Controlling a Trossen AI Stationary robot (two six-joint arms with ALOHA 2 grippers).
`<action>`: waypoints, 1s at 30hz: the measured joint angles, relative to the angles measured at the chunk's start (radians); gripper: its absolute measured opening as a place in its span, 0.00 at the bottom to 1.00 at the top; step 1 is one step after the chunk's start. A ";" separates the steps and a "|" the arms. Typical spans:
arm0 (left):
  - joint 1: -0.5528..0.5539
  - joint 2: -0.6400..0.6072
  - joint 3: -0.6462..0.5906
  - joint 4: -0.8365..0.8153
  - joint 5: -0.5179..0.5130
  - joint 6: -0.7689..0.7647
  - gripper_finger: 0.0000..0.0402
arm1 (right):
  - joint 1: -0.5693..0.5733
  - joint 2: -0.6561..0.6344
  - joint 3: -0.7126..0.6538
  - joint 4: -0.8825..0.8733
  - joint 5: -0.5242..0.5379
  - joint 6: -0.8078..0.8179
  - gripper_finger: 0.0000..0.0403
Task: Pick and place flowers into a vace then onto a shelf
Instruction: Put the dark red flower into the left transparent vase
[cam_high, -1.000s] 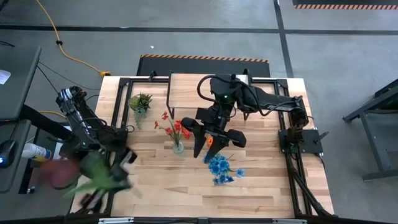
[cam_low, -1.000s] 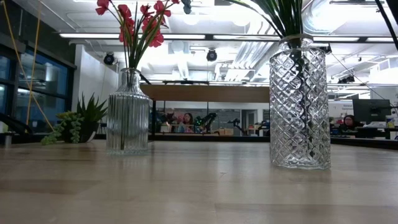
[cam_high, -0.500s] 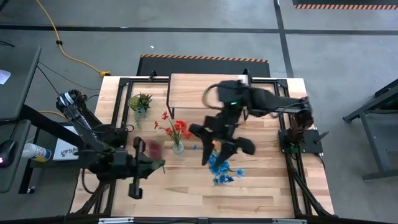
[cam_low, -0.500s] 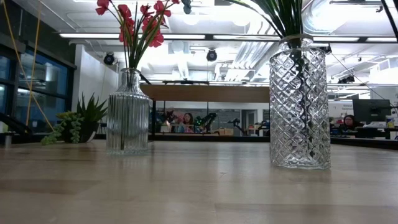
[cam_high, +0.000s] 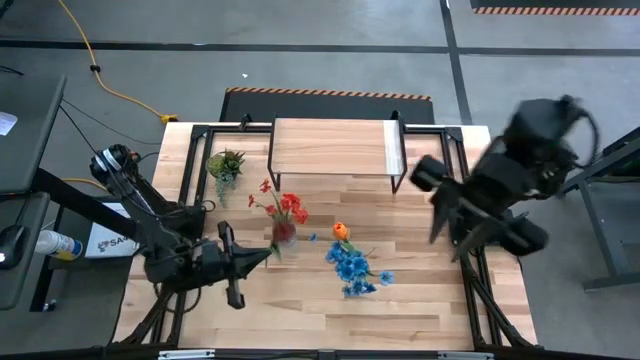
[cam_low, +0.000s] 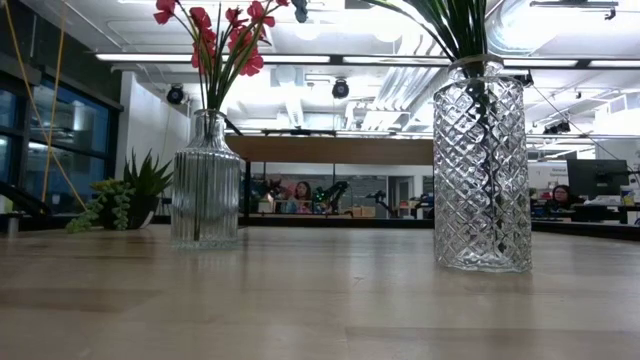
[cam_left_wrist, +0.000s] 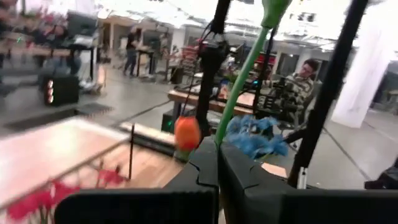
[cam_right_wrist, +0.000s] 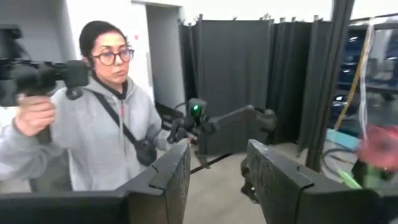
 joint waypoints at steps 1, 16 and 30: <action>0.006 0.000 -0.019 0.002 -0.001 -0.036 0.07 | 0.023 -0.008 0.000 -0.012 0.038 -0.005 0.38; 0.051 0.002 -0.247 0.262 -0.040 -0.145 0.07 | 0.180 0.009 -0.003 -0.186 0.479 0.003 0.38; 0.227 0.002 -0.259 0.270 0.249 -0.073 0.07 | 0.180 0.023 -0.004 -0.182 0.594 0.048 0.38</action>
